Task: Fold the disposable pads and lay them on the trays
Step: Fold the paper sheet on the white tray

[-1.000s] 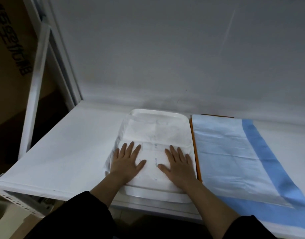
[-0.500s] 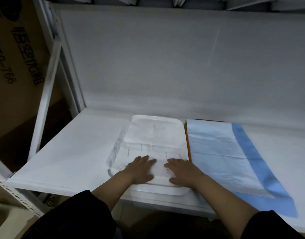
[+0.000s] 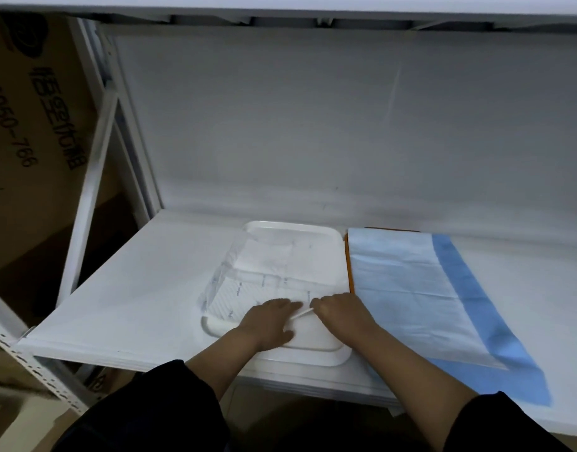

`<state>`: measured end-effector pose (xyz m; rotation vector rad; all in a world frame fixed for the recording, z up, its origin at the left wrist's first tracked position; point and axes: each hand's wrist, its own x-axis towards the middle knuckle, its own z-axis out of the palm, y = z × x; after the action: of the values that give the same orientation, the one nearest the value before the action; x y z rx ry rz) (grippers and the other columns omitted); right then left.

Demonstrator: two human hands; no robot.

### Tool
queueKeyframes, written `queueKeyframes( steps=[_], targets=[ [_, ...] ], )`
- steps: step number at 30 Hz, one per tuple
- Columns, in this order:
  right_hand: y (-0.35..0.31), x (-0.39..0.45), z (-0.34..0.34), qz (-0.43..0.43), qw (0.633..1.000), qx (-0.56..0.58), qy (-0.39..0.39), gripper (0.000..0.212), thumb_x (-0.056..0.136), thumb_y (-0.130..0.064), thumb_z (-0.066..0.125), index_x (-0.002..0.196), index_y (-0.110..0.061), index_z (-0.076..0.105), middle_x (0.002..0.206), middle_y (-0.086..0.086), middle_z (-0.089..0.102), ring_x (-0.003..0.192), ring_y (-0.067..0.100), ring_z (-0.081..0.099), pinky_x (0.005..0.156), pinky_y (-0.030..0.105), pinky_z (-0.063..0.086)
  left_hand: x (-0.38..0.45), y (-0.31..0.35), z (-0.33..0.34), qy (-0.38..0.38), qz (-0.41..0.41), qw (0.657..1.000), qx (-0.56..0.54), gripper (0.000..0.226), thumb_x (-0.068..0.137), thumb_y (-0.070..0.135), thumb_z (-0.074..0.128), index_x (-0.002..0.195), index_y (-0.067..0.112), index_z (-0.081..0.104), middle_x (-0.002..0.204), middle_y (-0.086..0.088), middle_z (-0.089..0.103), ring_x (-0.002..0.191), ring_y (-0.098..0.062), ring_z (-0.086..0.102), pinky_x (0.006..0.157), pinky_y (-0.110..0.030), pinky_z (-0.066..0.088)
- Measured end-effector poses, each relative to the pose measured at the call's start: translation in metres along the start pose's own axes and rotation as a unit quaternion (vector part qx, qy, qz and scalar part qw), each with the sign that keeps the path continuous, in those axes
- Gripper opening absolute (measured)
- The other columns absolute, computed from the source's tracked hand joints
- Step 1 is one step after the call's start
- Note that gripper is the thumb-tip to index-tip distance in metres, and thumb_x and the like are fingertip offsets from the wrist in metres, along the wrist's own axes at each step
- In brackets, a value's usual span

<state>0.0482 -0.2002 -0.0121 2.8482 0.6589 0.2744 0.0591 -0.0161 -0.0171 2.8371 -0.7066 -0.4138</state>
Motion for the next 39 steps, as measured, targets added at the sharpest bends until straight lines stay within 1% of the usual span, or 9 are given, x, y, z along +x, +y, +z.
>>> queueKeyframes(
  steps=[5, 9, 14, 18, 21, 25, 28, 35, 39],
  targets=[
    [-0.003, -0.008, -0.024, 0.012, 0.989, 0.095, 0.116, 0.022, 0.062, -0.024, 0.084, 0.076, -0.024, 0.068, 0.052, -0.007, 0.060, 0.039, 0.013, 0.055, 0.036, 0.019, 0.027, 0.006, 0.001, -0.003, 0.135, -0.021, 0.988, -0.076, 0.041, 0.099, 0.014, 0.035, 0.134, 0.026, 0.052, 0.132, 0.000, 0.058, 0.117, -0.018, 0.055, 0.094, -0.029, 0.044],
    [0.013, -0.018, -0.017, 0.073, 0.966, 0.218, 0.118, 0.029, 0.080, -0.020, 0.067, 0.109, -0.019, 0.064, 0.096, -0.004, 0.073, 0.081, 0.019, 0.069, 0.063, 0.029, 0.049, -0.005, -0.012, -0.014, 0.185, 0.031, 0.973, -0.134, 0.037, 0.098, 0.010, 0.041, 0.128, 0.025, 0.057, 0.128, 0.007, 0.061, 0.117, -0.013, 0.056, 0.089, -0.016, 0.038],
    [0.019, -0.027, -0.016, 0.040, 0.978, 0.164, 0.124, 0.016, 0.065, -0.008, 0.062, 0.077, -0.018, 0.067, 0.065, -0.003, 0.064, 0.053, 0.018, 0.061, 0.046, 0.024, 0.042, -0.018, -0.032, -0.020, 0.185, 0.158, 0.970, 0.006, 0.049, 0.088, 0.001, 0.055, 0.128, 0.029, 0.059, 0.134, 0.003, 0.058, 0.123, -0.018, 0.054, 0.102, -0.020, 0.037],
    [-0.006, -0.031, -0.018, -0.081, 0.990, 0.061, 0.101, 0.020, 0.059, -0.012, 0.079, 0.072, -0.022, 0.067, 0.058, -0.004, 0.056, 0.043, 0.015, 0.051, 0.039, 0.019, 0.029, -0.025, -0.053, -0.016, 0.183, 0.166, 0.952, 0.182, 0.067, 0.054, 0.000, 0.079, 0.113, 0.028, 0.069, 0.108, -0.007, 0.072, 0.090, -0.025, 0.072, 0.075, -0.034, 0.057],
    [-0.028, -0.029, -0.014, -0.144, 0.985, 0.027, 0.089, 0.028, 0.055, -0.019, 0.086, 0.078, -0.025, 0.070, 0.062, -0.005, 0.057, 0.044, 0.012, 0.051, 0.043, 0.017, 0.021, -0.034, -0.070, -0.014, 0.143, 0.131, 0.949, 0.250, 0.078, 0.058, 0.005, 0.079, 0.128, 0.030, 0.058, 0.111, -0.003, 0.071, 0.090, -0.022, 0.071, 0.073, -0.029, 0.057],
    [-0.054, -0.023, -0.011, -0.164, 0.985, 0.008, 0.050, 0.036, 0.051, -0.027, 0.089, 0.081, -0.028, 0.070, 0.065, -0.006, 0.056, 0.045, 0.010, 0.051, 0.043, 0.017, 0.019, -0.046, -0.080, -0.014, 0.055, 0.046, 0.947, 0.314, 0.069, 0.095, 0.014, 0.041, 0.151, 0.032, 0.005, 0.145, -0.003, 0.040, 0.130, -0.024, 0.042, 0.103, -0.034, 0.033],
    [-0.077, -0.017, -0.014, -0.146, 0.989, -0.002, 0.031, 0.036, 0.045, -0.020, 0.087, 0.075, -0.024, 0.068, 0.068, -0.004, 0.055, 0.046, 0.011, 0.049, 0.040, 0.019, 0.019, -0.051, -0.083, -0.017, 0.007, -0.016, 0.941, 0.337, 0.065, 0.099, 0.019, 0.036, 0.152, 0.031, 0.000, 0.156, -0.006, 0.019, 0.141, -0.024, 0.025, 0.114, -0.038, 0.020],
    [-0.121, -0.004, -0.020, -0.074, 0.997, 0.029, -0.015, 0.017, 0.068, -0.020, 0.075, 0.082, -0.014, 0.068, 0.086, 0.005, 0.062, 0.072, 0.021, 0.060, 0.048, 0.027, 0.034, -0.052, -0.059, -0.021, 0.043, -0.083, 0.988, 0.119, 0.049, 0.100, 0.012, 0.030, 0.146, 0.026, 0.034, 0.155, 0.003, 0.028, 0.139, -0.019, 0.033, 0.112, -0.030, 0.030],
    [-0.118, -0.006, -0.022, -0.040, 0.977, 0.177, -0.109, 0.049, 0.098, -0.042, 0.037, 0.133, -0.009, 0.045, 0.133, 0.013, 0.047, 0.119, 0.029, 0.044, 0.094, 0.041, 0.037, -0.047, -0.044, -0.019, -0.020, -0.072, 0.997, 0.019, 0.048, 0.100, 0.019, 0.032, 0.148, 0.026, 0.029, 0.155, 0.003, 0.028, 0.139, -0.018, 0.033, 0.112, -0.031, 0.029]
  ],
)
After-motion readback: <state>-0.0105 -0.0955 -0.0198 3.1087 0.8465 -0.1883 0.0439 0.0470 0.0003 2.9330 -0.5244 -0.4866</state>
